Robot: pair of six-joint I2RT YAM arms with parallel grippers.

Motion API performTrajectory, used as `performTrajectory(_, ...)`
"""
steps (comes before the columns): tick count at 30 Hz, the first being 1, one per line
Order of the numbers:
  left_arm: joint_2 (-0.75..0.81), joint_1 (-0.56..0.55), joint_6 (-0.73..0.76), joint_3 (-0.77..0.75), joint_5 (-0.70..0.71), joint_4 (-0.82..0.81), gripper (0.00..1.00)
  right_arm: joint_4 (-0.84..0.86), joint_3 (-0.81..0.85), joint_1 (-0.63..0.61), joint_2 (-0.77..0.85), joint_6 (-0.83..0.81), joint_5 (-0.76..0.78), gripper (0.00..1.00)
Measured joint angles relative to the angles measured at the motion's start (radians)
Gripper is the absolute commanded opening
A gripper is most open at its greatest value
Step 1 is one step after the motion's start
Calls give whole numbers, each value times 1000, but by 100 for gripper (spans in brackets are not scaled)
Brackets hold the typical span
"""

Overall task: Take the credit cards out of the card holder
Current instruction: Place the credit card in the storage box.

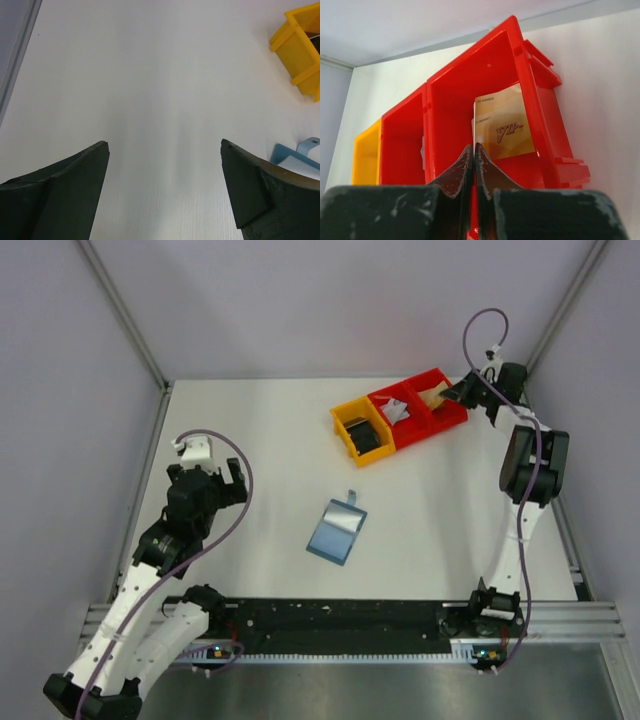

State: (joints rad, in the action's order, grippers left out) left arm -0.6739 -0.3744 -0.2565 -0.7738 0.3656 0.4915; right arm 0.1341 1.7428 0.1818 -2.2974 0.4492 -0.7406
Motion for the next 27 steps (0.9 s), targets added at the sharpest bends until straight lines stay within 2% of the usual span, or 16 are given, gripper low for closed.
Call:
performTrajectory(1,0,0,2,0,4,-1,96,2,2,-2,-16,7,-5,1)
performTrajectory(4,0,0,7,0,17,-6,96,7,22,-10,-49,19,-11,13)
performTrajectory(10,4,0,16,0,38,-9,96,5,54,-22,-72,24,6,48)
performTrajectory(13,14,0,17,0,54,-12,96,-17,81,-22,-69,-2,37,61)
performTrajectory(14,19,0,17,0,59,-13,96,-32,85,-22,-63,-12,47,66)
performTrajectory(15,26,0,18,1,63,-13,96,-50,85,-22,-51,-24,60,75)
performTrajectory(17,45,0,19,5,71,-14,96,-83,84,-22,-26,-47,85,82)
performTrajectory(19,67,0,19,11,74,-16,96,-117,84,-22,13,-80,125,96)
performTrajectory(20,79,0,19,15,75,-18,96,-135,83,-23,40,-95,145,99)
performTrajectory(27,176,0,19,33,94,-22,96,-211,18,-25,323,-201,297,99)
